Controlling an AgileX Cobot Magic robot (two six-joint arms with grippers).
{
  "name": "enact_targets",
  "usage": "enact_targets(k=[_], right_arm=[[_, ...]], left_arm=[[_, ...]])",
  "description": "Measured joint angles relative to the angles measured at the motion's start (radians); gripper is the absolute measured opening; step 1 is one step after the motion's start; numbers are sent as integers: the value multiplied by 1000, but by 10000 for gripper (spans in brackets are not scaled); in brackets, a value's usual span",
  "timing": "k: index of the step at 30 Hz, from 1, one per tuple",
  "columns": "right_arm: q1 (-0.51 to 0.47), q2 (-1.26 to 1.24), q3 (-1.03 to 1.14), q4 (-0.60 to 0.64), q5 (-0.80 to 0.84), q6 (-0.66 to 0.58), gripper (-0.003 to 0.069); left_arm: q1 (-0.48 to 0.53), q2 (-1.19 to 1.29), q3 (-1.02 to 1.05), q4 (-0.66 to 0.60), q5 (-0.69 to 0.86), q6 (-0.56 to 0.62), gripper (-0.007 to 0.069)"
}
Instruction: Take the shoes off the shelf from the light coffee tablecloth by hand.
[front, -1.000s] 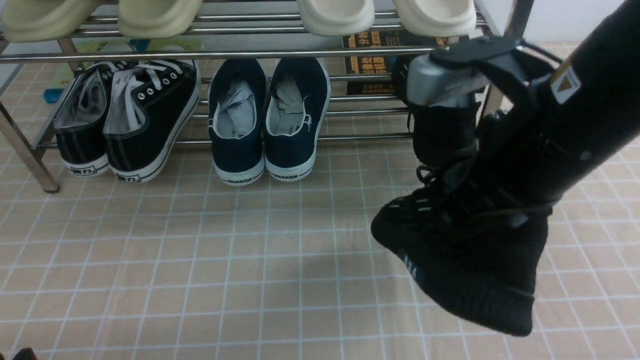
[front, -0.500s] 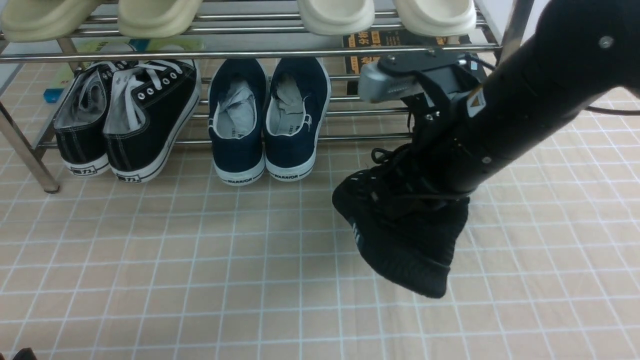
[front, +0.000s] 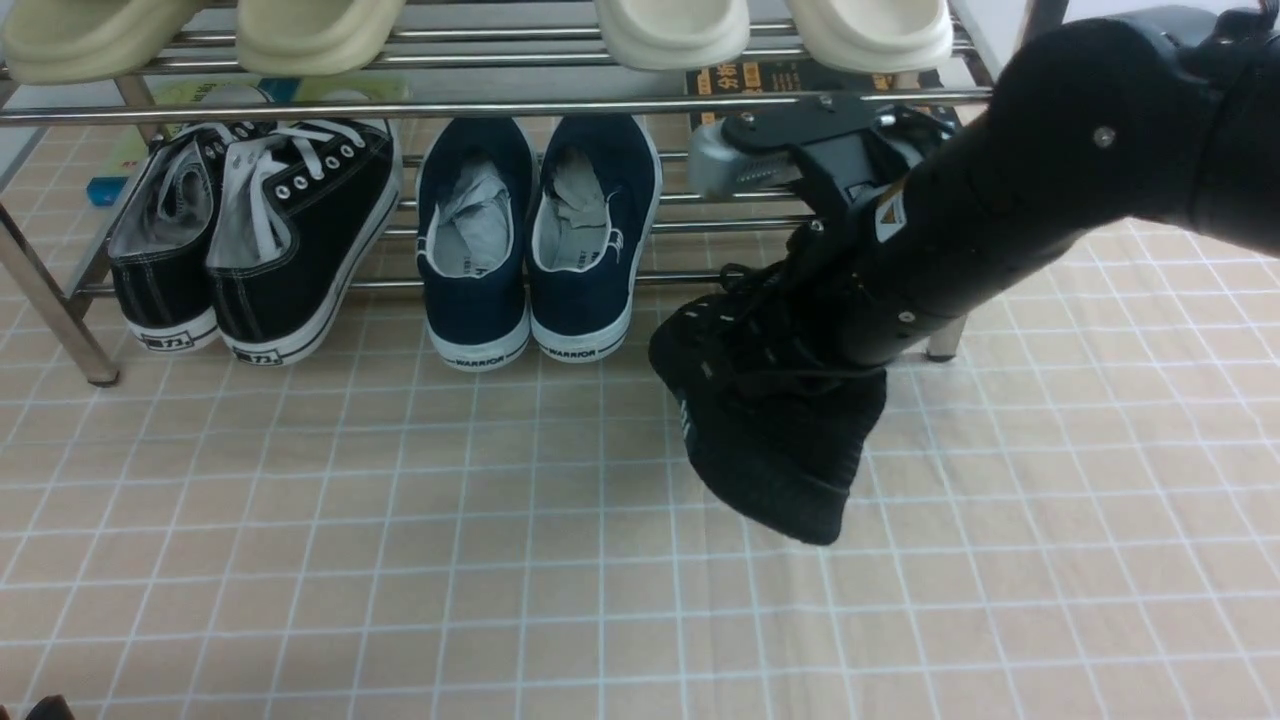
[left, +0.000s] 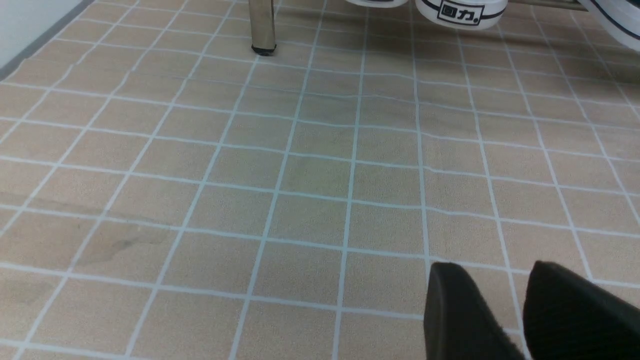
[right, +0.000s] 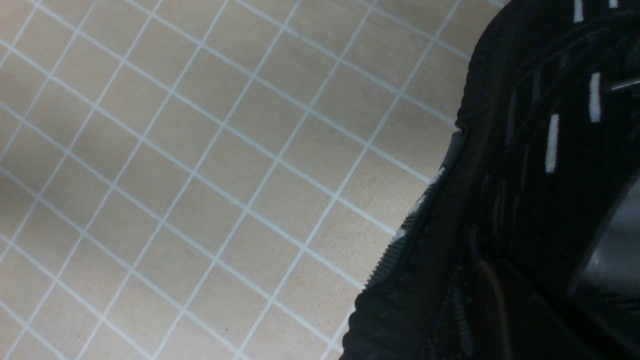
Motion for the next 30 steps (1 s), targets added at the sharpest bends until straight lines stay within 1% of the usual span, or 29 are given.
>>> enact_targets(k=[4, 9, 15, 16, 18, 19, 20, 21, 22, 25, 26, 27, 28, 30], right_arm=[[0, 34, 0, -22, -17, 22, 13], [1, 96, 0, -14, -24, 25, 18], [7, 155, 0, 52, -29, 25, 25], [13, 165, 0, 88, -32, 25, 36], [20, 168, 0, 102, -36, 25, 46], [30, 169, 0, 126, -50, 25, 68], [31, 169, 0, 133, -53, 25, 75], [43, 169, 0, 152, -67, 25, 106], [47, 169, 0, 157, -73, 25, 123], [56, 169, -2, 171, -77, 25, 239], [53, 169, -7, 171, -66, 25, 274], [51, 169, -9, 171, -59, 25, 288], [41, 169, -28, 161, -24, 25, 337], [24, 169, -63, 141, 21, 25, 370]], left_arm=[[0, 0, 0, 0, 0, 0, 239], [0, 0, 0, 0, 0, 0, 239], [0, 0, 0, 0, 0, 0, 239], [0, 0, 0, 0, 0, 0, 239], [0, 0, 0, 0, 0, 0, 239], [0, 0, 0, 0, 0, 0, 239], [0, 0, 0, 0, 0, 0, 239], [0, 0, 0, 0, 0, 0, 239], [0, 0, 0, 0, 0, 0, 239], [0, 0, 0, 0, 0, 0, 239], [0, 0, 0, 0, 0, 0, 239], [0, 0, 0, 0, 0, 0, 239], [0, 0, 0, 0, 0, 0, 239], [0, 0, 0, 0, 0, 0, 239]])
